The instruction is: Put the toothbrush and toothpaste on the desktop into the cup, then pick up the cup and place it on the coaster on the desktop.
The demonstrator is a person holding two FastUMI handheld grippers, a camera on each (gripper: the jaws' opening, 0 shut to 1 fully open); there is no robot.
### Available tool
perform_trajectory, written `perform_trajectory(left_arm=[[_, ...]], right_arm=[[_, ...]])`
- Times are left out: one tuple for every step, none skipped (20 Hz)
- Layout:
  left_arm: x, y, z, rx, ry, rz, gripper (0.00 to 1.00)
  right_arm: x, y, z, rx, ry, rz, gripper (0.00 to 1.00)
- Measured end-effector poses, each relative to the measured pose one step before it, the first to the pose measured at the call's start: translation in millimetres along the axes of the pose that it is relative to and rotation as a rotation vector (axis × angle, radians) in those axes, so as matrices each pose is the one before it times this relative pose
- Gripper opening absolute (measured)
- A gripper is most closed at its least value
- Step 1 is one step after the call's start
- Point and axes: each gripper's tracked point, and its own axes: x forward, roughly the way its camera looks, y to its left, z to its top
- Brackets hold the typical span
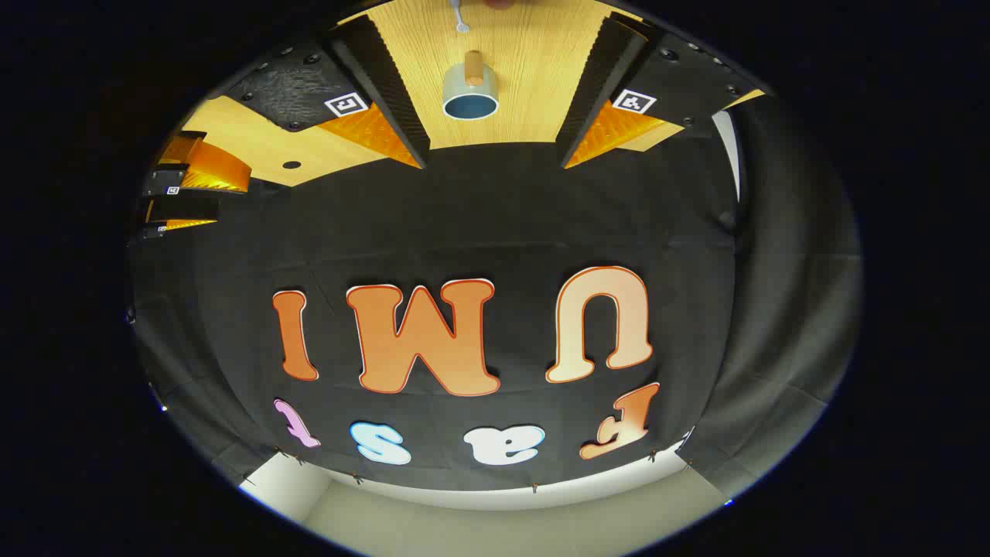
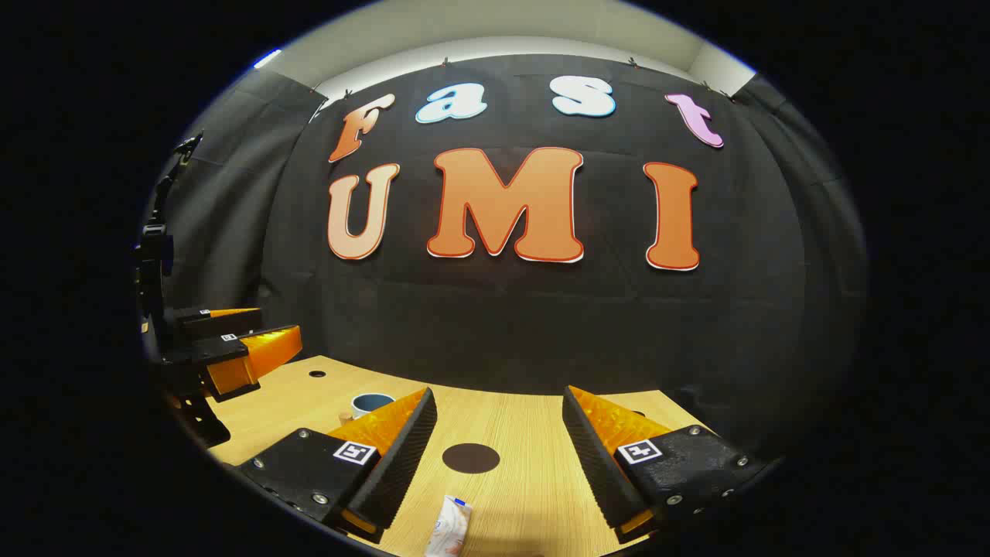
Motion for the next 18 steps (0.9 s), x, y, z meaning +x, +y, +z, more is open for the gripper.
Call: perform_trajectory(left_arm=[[0.9,-4.18,1.76,-0.00496,-0.00485,-0.00511,0.98],[0.75,-0.04,1.44,-0.00594,-0.00417,-0.00085,0.98],[-0.43,-3.04,1.69,-0.00804,-0.00741,-0.00725,0.98],[-0.85,-0.86,0.26,-0.0089,-0.00397,-0.00173,0.98],[0.22,-2.38,-0.51,-0.0112,-0.00387,-0.00599,0.98],[-0.98,0.51,-0.41,-0.00476,-0.00291,0.00251,0.98],[1.53,1.77,1.32,0.00067,-0.00374,0.00852,0.98],[-1.7,2.29,0.4,0.00062,-0.0029,0.00746,1.0],[0.11,5.0,-3.68,0.00079,0.01137,0.01943,0.98],[1.57,2.52,-4.0,-0.00544,0.0129,0.00505,0.98],[0.82,5.0,-5.32,0.0063,0.01817,0.01429,0.98],[2.19,1.02,-2.41,0.0049,0.00857,0.0053,0.98],[-0.6,-0.41,-3.75,0.00849,0.01325,0.00236,0.98],[0.99,0.05,-1.25,-0.00046,0.01043,0.00096,1.0],[0.3,-3.97,-6.85,-0.00597,0.01802,-0.01731,0.98],[1.05,-0.63,-4.01,-0.00075,0.01782,-0.00319,0.99],[1.95,2.79,-11.34,0.00112,0.04167,0.00075,0.99],[0.09,-0.12,-11.1,-0.01527,0.03677,-0.00315,0.99]], right_arm=[[-0.38,0.82,-0.18,-0.00495,-0.0008,0.00223,0.98],[-0.64,0.25,-0.48,-0.00778,0.00035,0.00031,0.98],[-0.19,2.34,-6.4,-0.01875,0.01348,0.00704,0.98],[-1.25,-0.86,-7.86,-0.01248,0.01743,0.00104,0.98],[-0.34,-0.11,-5.76,0.00689,0.0174,0.00203,0.98],[0.01,1.13,-1.93,0.0229,0.01344,0.01024,0.98],[-1.01,-0.75,6.01,0.03026,-0.01168,0.00506,0.98],[-0.21,-0.87,2.87,0.00606,-0.00781,-0.00268,0.98],[-1.07,-0.14,0.04,-0.00453,-0.00465,-0.00121,0.98],[0.04,-1.17,-4.54,-0.00291,0.00836,-0.00024,0.98],[-0.36,3.36,-5.43,0.00608,0.01545,0.0153,0.98],[0.4,0.2,-3.81,0.00279,0.01202,0.00308,0.98],[1.1,-1.22,-2.68,-0.00202,0.00873,-0.00409,0.98],[0.57,-1.12,-3.11,-0.00372,0.01164,-0.00582,0.98],[0.53,0.26,-5.76,0.00368,0.02331,-0.00067,0.98],[1.3,-0.02,-4.79,0.00573,0.01709,-0.00017,0.98],[1.68,2.29,-10.53,0.01416,0.02957,0.00704,0.98],[2.19,1.16,-9.23,0.01087,0.02578,0.00747,0.98]])
